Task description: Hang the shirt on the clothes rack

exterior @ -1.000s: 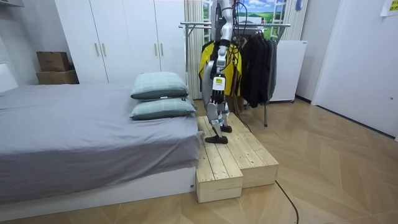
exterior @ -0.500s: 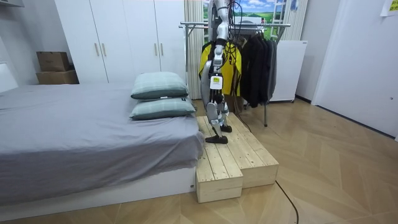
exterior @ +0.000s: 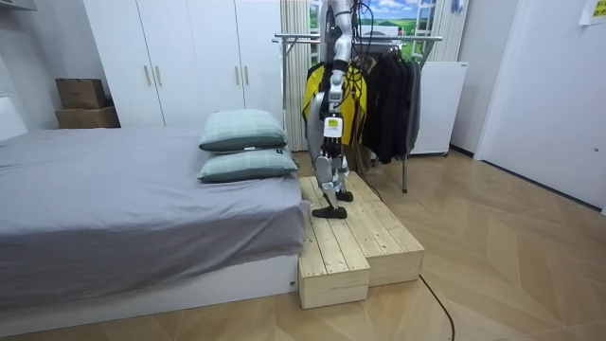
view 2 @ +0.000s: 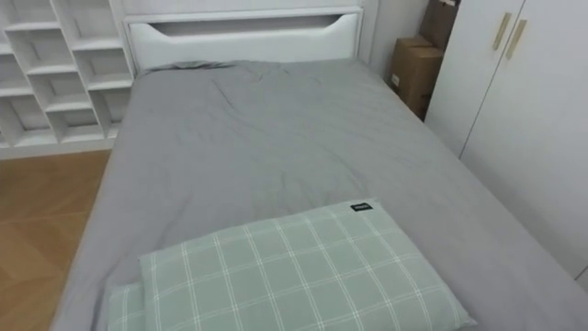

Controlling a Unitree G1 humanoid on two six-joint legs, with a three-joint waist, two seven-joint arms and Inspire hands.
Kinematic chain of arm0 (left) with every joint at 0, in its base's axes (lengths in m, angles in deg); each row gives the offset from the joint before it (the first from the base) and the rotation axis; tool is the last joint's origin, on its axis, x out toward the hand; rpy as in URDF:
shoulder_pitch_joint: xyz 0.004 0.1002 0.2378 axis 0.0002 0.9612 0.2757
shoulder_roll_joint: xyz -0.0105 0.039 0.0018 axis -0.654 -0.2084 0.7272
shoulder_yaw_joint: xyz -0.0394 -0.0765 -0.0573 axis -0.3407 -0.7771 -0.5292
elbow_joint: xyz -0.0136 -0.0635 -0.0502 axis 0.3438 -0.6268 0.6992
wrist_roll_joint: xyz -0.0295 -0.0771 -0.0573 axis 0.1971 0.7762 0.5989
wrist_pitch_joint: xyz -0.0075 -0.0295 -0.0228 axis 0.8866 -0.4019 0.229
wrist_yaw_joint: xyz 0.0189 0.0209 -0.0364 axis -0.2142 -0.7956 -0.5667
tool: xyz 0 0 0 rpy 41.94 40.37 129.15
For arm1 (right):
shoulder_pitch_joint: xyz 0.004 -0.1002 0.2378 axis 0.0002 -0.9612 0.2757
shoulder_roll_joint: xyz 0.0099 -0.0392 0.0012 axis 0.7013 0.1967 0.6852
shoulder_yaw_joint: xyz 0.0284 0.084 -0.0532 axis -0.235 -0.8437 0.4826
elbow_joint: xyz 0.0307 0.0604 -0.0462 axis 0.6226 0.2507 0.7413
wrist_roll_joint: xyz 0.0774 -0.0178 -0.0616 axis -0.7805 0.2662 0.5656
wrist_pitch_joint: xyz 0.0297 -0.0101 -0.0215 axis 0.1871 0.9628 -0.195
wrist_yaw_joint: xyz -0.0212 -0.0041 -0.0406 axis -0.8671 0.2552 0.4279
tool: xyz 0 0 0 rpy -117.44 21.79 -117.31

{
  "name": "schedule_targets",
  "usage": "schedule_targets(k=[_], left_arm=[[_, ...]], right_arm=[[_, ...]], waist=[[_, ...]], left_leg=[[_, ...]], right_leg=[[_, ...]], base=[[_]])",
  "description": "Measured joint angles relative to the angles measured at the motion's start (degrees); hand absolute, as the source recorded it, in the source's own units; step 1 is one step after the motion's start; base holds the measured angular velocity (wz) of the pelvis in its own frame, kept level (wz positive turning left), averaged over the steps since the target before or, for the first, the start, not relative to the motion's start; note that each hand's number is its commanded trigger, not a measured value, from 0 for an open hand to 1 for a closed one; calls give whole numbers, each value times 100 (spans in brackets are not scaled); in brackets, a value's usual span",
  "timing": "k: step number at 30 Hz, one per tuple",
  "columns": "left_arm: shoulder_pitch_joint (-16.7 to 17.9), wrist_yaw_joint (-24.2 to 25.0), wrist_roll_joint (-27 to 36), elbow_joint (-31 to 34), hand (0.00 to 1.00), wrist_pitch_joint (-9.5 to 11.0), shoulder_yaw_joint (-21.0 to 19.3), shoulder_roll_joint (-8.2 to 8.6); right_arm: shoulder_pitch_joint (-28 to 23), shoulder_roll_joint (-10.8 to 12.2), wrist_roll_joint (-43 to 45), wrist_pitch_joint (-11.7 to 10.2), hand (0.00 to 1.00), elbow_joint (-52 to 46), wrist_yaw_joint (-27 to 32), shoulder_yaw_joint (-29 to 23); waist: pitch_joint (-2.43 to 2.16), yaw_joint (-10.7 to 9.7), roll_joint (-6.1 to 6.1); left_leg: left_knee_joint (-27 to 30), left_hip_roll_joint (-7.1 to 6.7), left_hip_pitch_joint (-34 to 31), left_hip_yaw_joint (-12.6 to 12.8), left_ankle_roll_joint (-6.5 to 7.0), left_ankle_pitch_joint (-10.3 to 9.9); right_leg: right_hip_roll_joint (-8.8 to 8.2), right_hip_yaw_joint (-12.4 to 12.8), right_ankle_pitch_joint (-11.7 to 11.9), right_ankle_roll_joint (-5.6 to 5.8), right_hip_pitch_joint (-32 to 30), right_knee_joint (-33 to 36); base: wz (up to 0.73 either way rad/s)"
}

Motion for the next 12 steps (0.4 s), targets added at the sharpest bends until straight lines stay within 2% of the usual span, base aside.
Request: schedule_targets(k=[4,5,7,8,9,10,11,12], left_arm=[[31,0,21,-1,0,-5,82,-10],[30,-1,89,-4,0,-6,127,-14],[32,0,205,-46,0,-4,146,-11],[24,0,233,-56,0,-4,167,-9],[16,-1,234,-62,0,-4,172,-12],[5,0,234,-65,0,-4,173,-15],[-5,0,235,-66,0,-4,182,-17],[-13,0,235,-66,0,-4,211,-18]], right_arm=[[-12,2,-142,-2,0,1,1,47],[-13,2,-164,-9,0,7,1,62],[-14,1,-168,-11,0,17,0,85],[-14,-1,-170,-13,0,19,0,97],[-13,-3,-172,-15,0,36,0,96],[-9,-4,-177,-16,0,52,0,97],[-1,-9,-196,-15,0,85,0,100],[-1,-12,-208,-14,0,97,0,100]], waist=[[-11,0,24],[-29,-2,54],[-2,-2,11],[-14,-8,41],[2,-12,24],[-12,-13,52],[0,-12,33],[-14,-11,65]], left_leg=[[22,37,6,48,-2,1],[22,47,14,64,-2,1],[20,54,17,75,-3,1],[29,57,17,82,-4,1],[32,59,18,85,-4,1],[33,59,18,85,-4,1],[33,59,18,86,-4,0],[34,60,18,86,-4,0]], right_leg=[[33,78,18,-8,0,-2],[41,111,22,-13,-2,-2],[45,125,25,-17,-5,-1],[47,132,29,-20,-6,-1],[48,134,31,-21,-4,0],[49,135,32,-22,-4,0],[48,136,37,-20,-5,0],[49,140,43,-21,-5,0]], base=[[-6],[-10],[-5],[0],[0],[0],[0],[0]])
